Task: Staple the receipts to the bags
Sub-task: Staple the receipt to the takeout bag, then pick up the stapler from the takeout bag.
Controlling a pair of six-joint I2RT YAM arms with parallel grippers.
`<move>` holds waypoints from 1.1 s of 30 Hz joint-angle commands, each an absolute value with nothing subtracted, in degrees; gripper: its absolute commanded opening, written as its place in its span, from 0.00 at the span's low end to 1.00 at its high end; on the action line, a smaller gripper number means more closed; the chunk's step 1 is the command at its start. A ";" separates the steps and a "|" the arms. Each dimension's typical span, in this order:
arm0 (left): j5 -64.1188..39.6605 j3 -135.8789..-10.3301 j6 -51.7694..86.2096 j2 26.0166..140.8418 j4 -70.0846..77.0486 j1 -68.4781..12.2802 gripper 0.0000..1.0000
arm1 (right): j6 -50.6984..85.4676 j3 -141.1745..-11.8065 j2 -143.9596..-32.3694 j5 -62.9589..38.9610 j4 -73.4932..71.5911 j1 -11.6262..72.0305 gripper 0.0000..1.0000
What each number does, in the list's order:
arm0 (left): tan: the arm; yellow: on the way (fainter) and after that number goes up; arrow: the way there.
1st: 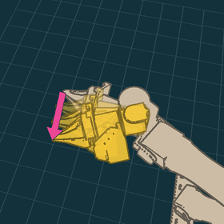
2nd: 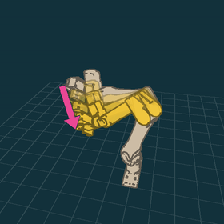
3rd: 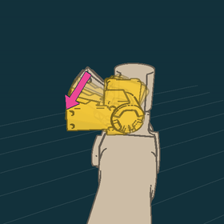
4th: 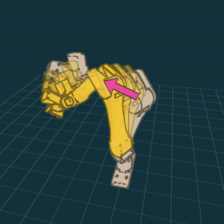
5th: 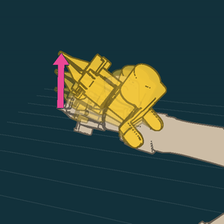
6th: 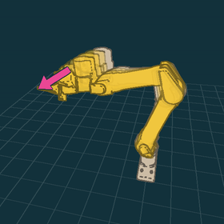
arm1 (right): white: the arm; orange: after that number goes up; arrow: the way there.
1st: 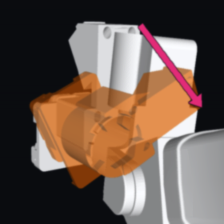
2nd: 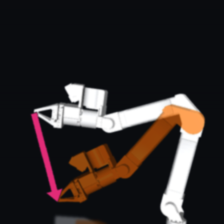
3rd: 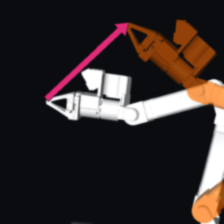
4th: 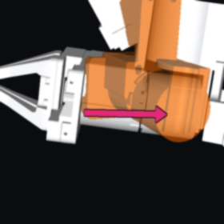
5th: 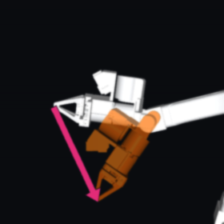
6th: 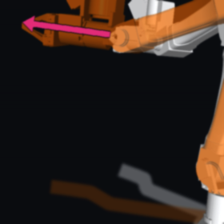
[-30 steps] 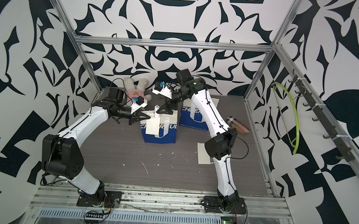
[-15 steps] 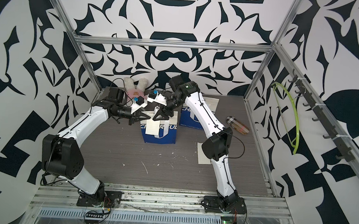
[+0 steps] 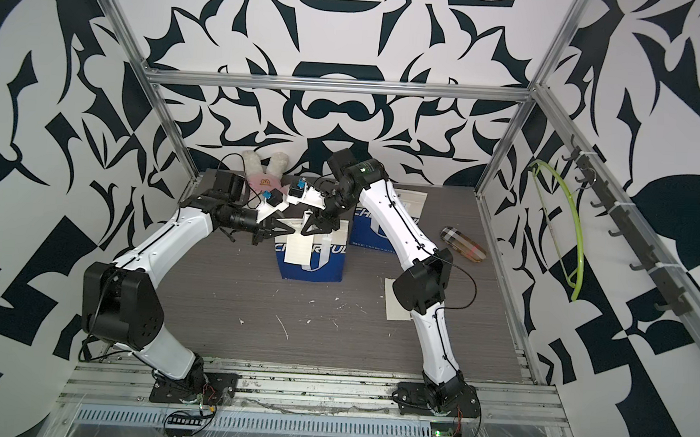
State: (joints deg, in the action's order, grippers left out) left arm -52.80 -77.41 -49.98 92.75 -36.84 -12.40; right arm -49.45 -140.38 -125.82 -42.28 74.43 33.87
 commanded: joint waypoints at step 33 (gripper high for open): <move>-49.48 -76.20 -48.95 93.25 -37.09 -12.37 0.00 | 12.83 -89.88 -91.08 0.96 13.90 43.22 0.78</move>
State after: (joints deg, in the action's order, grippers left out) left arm -52.03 -77.45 -49.15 92.88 -35.53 -12.60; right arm 3.46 -90.30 -90.19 -9.26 18.55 41.34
